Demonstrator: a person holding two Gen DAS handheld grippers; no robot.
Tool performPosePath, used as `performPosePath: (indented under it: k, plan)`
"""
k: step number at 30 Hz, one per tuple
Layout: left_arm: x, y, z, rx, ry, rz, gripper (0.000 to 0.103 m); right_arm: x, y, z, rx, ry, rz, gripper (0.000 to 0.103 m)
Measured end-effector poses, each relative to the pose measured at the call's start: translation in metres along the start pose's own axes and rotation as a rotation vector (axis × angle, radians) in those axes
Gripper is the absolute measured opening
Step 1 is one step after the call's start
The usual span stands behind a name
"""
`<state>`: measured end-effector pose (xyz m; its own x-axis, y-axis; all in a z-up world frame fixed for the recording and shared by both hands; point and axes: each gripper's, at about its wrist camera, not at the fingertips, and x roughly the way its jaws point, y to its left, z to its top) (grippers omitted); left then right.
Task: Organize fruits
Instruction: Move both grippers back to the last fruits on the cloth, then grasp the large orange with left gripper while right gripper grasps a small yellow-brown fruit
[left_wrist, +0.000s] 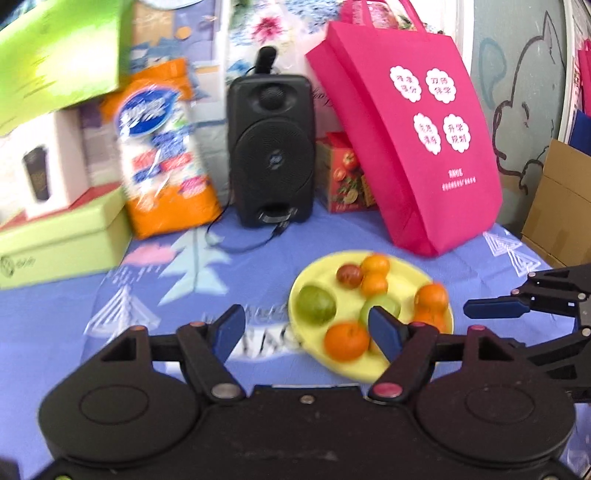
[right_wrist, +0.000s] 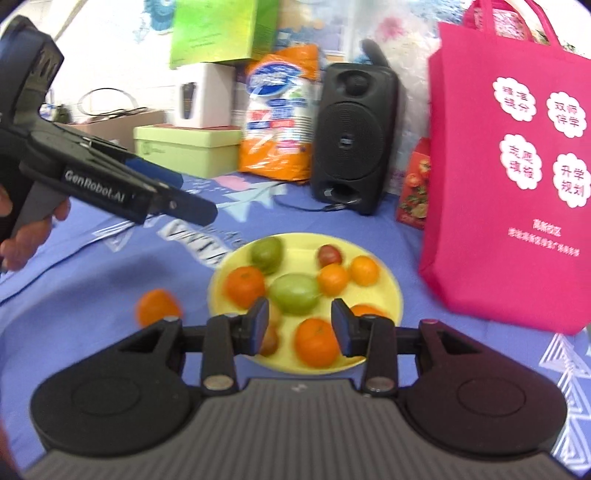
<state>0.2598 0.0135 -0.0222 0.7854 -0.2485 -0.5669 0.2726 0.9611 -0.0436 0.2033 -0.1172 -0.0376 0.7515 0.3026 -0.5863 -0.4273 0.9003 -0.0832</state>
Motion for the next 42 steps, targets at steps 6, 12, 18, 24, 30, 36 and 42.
performPosePath:
  k: [6, 12, 18, 24, 30, 36, 42]
  plan:
    - [-0.015, 0.016, -0.041, -0.077, 0.071, 0.019, 0.074, 0.001, 0.047, -0.015, -0.055, 0.042, 0.112, 0.041]
    - [-0.013, 0.023, -0.068, -0.163, 0.113, -0.023, 0.074, 0.027, 0.081, -0.019, -0.101, 0.091, 0.164, 0.045]
    - [-0.004, 0.019, -0.07, -0.163, 0.121, -0.053, 0.074, 0.052, 0.088, -0.019, -0.108, 0.115, 0.177, 0.045]
    - [0.017, 0.011, -0.063, -0.156, 0.141, -0.069, 0.074, 0.053, 0.08, -0.02, -0.081, 0.113, 0.207, 0.026]
    - [0.035, 0.001, -0.065, -0.136, 0.169, -0.059, 0.074, 0.041, 0.073, -0.027, -0.061, 0.106, 0.204, 0.026]
    - [0.037, -0.003, -0.068, -0.108, 0.158, -0.063, 0.041, 0.031, 0.07, -0.033, -0.046, 0.099, 0.197, 0.026]
    - [0.03, -0.006, -0.068, -0.094, 0.161, -0.064, 0.041, 0.022, 0.069, -0.036, -0.041, 0.097, 0.183, 0.026]
